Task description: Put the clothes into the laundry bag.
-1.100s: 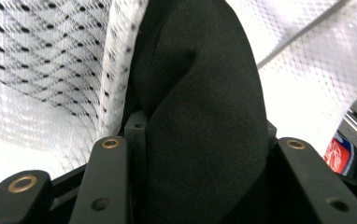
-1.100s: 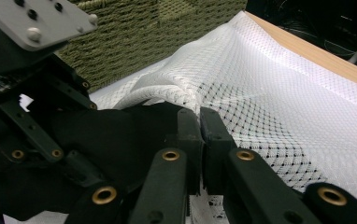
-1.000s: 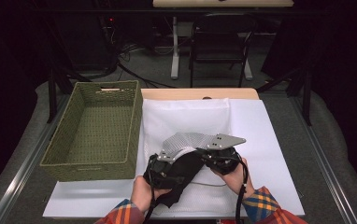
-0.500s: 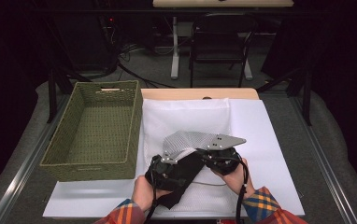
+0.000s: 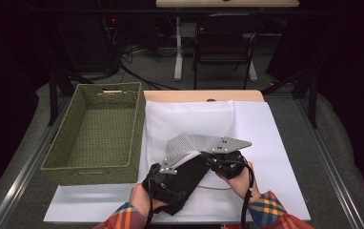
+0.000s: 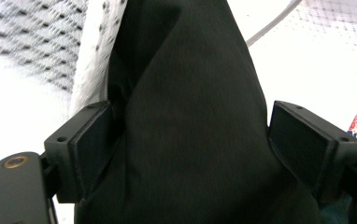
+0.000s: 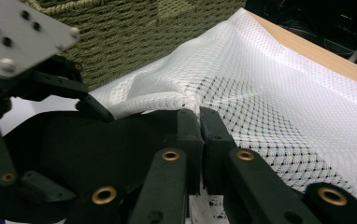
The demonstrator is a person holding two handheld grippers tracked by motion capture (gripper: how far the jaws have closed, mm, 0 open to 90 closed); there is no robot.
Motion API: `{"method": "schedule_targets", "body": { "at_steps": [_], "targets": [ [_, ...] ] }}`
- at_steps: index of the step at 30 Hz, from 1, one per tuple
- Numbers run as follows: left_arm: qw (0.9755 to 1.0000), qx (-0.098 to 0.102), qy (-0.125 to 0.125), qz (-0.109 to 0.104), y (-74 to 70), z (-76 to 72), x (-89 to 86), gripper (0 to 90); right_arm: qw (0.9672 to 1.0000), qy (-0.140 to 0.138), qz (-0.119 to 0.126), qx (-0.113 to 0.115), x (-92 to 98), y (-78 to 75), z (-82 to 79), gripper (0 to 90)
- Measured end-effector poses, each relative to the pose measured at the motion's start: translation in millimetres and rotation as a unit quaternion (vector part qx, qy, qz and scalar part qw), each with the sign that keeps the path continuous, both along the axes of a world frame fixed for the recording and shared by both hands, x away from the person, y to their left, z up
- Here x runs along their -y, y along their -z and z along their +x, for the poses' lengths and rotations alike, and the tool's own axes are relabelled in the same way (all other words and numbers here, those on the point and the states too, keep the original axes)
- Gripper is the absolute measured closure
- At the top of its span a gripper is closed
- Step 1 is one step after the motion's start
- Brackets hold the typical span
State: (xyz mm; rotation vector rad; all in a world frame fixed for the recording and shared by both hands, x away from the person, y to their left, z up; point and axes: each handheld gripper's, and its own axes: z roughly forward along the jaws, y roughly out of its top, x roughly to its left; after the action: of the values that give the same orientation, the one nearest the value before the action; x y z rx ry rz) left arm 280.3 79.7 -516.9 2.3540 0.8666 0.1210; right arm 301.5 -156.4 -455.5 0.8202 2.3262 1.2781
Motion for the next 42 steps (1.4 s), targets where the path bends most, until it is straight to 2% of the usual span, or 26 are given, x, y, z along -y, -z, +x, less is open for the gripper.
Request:
{"method": "schedule_targets", "body": {
  "at_steps": [10, 16, 17, 18, 19, 21, 22, 24, 25, 26, 28, 30, 34, 38, 40, 42],
  "targets": [
    [0.9996, -0.009, 0.0, 0.028, 8.1, -7.0, 0.4, 4.3, 1.0, 0.002, 0.0, -0.002, 0.2, 0.4, 0.2, 88.3],
    [0.9987, -0.009, 0.005, 0.05, 15.9, -7.9, 5.2, 6.1, 1.0, 0.001, 0.0, -0.001, 0.0, 0.0, -0.3, 88.4],
    [0.9988, -0.005, 0.004, 0.049, 16.6, -8.3, 5.5, 12.3, 1.0, 0.0, 0.0, -0.001, -0.1, 0.1, -0.4, 88.3],
    [0.9988, 0.0, 0.002, 0.05, 17.0, -8.6, 5.5, 12.3, 1.0, 0.0, 0.0, -0.001, -0.1, 0.1, -0.4, 88.3],
    [0.9988, 0.0, 0.0, 0.049, 17.6, -8.4, 5.0, 21.4, 1.0, 0.001, 0.0, -0.002, -0.2, 0.2, -0.2, 88.3],
    [0.9991, 0.002, -0.006, 0.041, 19.1, -8.7, 4.3, 29.1, 1.0, 0.001, 0.0, -0.002, -0.4, 0.3, -0.3, 88.3],
    [0.9992, 0.001, -0.003, 0.04, 19.2, -9.0, 3.9, 29.1, 1.0, 0.001, 0.0, -0.002, -0.4, 0.3, -0.3, 88.3],
    [0.9993, 0.014, -0.004, 0.033, 19.3, -10.9, 4.2, 36.9, 1.0, 0.001, -0.001, -0.002, -0.8, 0.2, -0.5, 88.3],
    [0.9994, 0.021, -0.005, 0.027, 18.8, -11.4, 3.6, 43.1, 1.0, 0.001, -0.001, -0.002, -0.9, 0.2, -0.6, 88.3],
    [0.9996, 0.021, -0.002, 0.018, 18.3, -10.5, 2.2, 53.3, 1.0, 0.0, -0.001, -0.001, -0.8, 0.1, -0.5, 88.4],
    [0.9997, 0.02, -0.003, 0.015, 18.2, -9.9, 1.0, 60.5, 1.0, 0.0, -0.001, -0.001, -0.7, 0.0, -0.5, 88.4],
    [0.9998, 0.018, -0.003, 0.004, 17.7, -9.1, -0.4, 66.0, 1.0, 0.0, 0.0, -0.001, -0.2, 0.3, -0.1, 88.4],
    [0.9998, 0.019, 0.001, 0.006, 15.2, -8.9, -0.1, 70.8, 1.0, 0.0, 0.002, 0.0, 0.7, -0.2, -0.1, 88.4],
    [0.9998, 0.021, -0.001, 0.004, 11.9, -9.2, 0.9, 70.9, 1.0, 0.002, 0.002, -0.001, 1.1, -0.4, -0.1, 88.4],
    [0.9998, 0.018, 0.0, 0.01, 9.8, -9.6, 2.4, 60.7, 1.0, 0.002, 0.002, -0.001, 1.2, -0.4, 0.1, 88.4],
    [0.9997, 0.023, -0.001, 0.012, 7.6, -10.9, 3.4, 51.2, 1.0, 0.003, 0.002, -0.001, 1.2, -0.4, 0.0, 88.3]
  ]
}}
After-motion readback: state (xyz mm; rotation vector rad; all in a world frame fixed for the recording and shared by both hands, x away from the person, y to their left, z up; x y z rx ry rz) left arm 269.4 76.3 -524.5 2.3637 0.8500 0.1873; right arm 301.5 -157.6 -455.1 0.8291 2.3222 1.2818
